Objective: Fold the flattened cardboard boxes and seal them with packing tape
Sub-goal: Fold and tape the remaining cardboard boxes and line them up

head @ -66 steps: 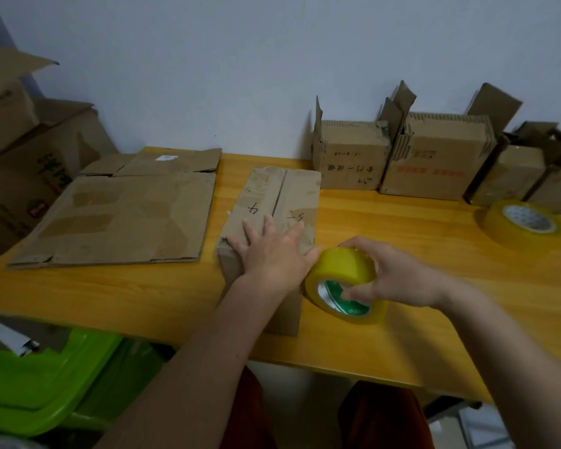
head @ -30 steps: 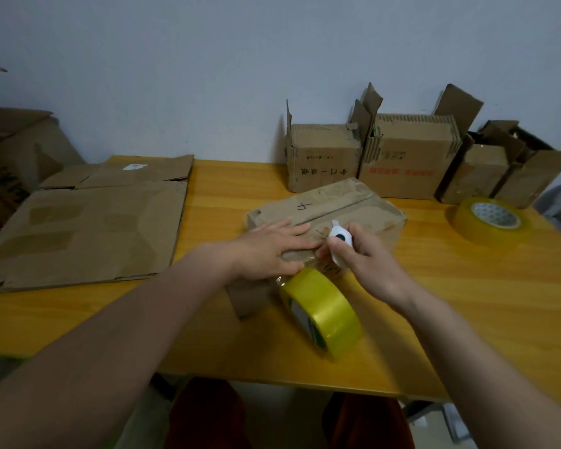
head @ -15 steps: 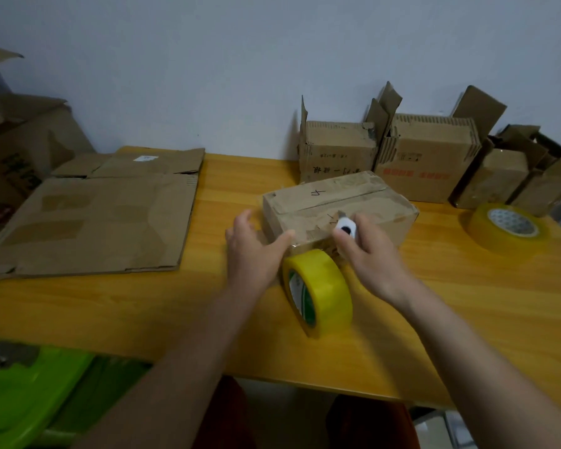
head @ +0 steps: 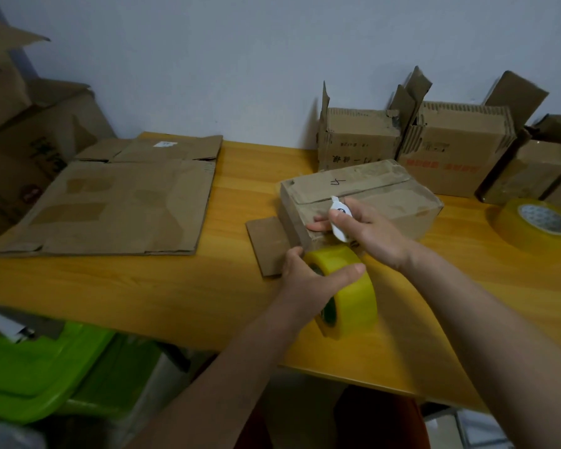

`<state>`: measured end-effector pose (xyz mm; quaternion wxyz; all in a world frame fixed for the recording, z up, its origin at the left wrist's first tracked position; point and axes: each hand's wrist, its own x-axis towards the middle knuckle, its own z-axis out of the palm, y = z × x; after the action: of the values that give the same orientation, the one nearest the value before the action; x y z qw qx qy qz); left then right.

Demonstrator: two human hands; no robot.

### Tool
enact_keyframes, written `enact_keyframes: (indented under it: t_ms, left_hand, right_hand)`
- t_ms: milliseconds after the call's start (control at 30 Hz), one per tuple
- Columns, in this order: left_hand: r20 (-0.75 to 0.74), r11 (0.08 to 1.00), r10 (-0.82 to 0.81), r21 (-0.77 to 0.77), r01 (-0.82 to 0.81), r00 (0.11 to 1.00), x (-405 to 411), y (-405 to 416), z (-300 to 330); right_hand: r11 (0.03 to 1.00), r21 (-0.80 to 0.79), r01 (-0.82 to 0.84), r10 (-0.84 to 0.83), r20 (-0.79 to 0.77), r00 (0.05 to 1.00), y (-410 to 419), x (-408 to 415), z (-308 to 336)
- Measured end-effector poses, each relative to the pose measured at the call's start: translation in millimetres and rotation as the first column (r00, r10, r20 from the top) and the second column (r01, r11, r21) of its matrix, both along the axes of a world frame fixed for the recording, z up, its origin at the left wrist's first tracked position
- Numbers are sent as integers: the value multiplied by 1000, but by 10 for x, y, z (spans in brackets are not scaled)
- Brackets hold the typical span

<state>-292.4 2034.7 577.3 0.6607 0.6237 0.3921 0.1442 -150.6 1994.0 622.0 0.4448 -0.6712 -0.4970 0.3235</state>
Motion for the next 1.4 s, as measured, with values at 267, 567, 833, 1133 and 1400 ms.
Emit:
enact_keyframes:
  t_ms: [267,567,833,1133,1400]
  left_hand:
    - [82,901,-169,-392,188,982,-130,36,-61]
    - [-24,933,-319,-182,309,948,-170,216,48]
    - [134,925,125,-375,-66,983,65,192,-164]
    - [143,878,286,-436,-199,948,171,196,-193]
    - [169,865,292,-466,-184,942,177,204,-196]
  right_hand:
    - [1000,-1,11,-11,133,991,-79,-87,60]
    - [999,-18,39,-36,132,991,-37,-116,78]
    - [997,23,68,-69,64,996,15,-95,16]
    - [946,251,205,-261,218,940,-50,-25,129]
    - [994,75,-84,-1,752,659,-262,62,-9]
